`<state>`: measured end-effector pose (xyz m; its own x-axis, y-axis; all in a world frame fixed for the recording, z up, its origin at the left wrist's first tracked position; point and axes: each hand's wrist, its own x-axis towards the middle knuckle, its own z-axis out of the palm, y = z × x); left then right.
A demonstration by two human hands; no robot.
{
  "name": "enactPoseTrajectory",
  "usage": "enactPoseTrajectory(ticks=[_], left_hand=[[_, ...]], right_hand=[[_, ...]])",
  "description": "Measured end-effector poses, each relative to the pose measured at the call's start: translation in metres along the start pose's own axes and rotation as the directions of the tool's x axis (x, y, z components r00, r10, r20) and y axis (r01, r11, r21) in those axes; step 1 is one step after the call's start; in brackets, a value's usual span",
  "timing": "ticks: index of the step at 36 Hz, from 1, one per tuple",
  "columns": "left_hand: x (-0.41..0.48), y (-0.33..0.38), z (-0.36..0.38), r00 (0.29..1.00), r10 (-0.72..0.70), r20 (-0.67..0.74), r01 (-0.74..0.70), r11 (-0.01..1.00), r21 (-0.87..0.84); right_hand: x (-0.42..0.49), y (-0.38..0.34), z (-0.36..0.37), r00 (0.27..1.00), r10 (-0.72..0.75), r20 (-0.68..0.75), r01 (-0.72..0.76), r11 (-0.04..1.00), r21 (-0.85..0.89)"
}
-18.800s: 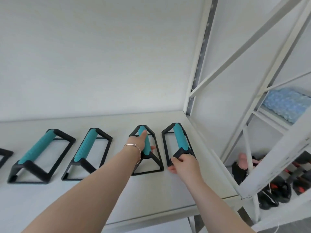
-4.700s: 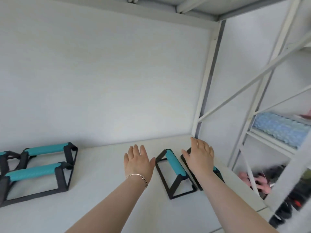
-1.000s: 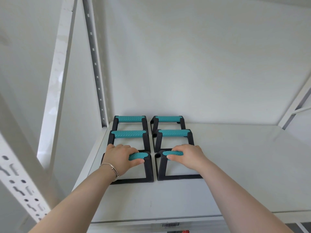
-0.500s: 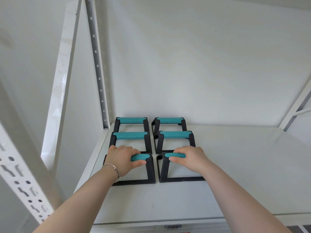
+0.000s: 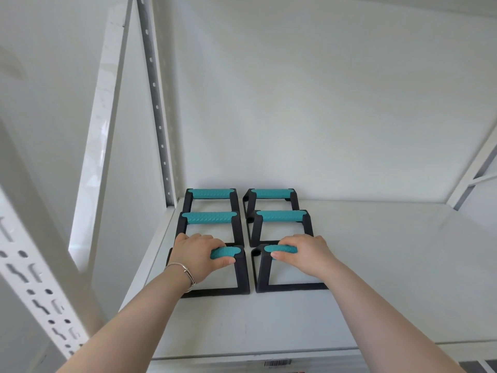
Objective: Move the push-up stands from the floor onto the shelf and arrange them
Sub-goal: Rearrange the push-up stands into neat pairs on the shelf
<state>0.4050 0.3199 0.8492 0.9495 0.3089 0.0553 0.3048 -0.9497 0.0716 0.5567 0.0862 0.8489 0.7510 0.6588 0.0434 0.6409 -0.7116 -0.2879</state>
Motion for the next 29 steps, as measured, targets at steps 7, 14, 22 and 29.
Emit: enactPoseTrajectory(ticks=[7, 14, 22, 29], left_hand=[[-0.0004, 0.0015, -0.0004, 1.000, -0.002, 0.005, 0.002, 1.000, 0.005], [0.0013, -0.0001, 0.0022, 1.000, 0.003, -0.009, -0.003, 1.000, 0.009], [0.0005, 0.0003, 0.0013, 1.000, 0.004, -0.002, -0.004, 1.000, 0.014], [0.0006, 0.0004, 0.0016, 1.000, 0.006, 0.000, -0.006, 1.000, 0.028]], right_hand=[[-0.0005, -0.0001, 0.0004, 1.000, -0.002, 0.002, 0.002, 1.000, -0.015], [-0.0010, -0.0010, -0.0009, 1.000, -0.003, 0.001, 0.003, 1.000, -0.009], [-0.0029, -0.0013, -0.0011, 1.000, -0.009, -0.001, 0.009, 1.000, -0.015], [-0.0029, -0.0013, -0.0001, 1.000, -0.009, 0.007, 0.010, 0.999, -0.047]])
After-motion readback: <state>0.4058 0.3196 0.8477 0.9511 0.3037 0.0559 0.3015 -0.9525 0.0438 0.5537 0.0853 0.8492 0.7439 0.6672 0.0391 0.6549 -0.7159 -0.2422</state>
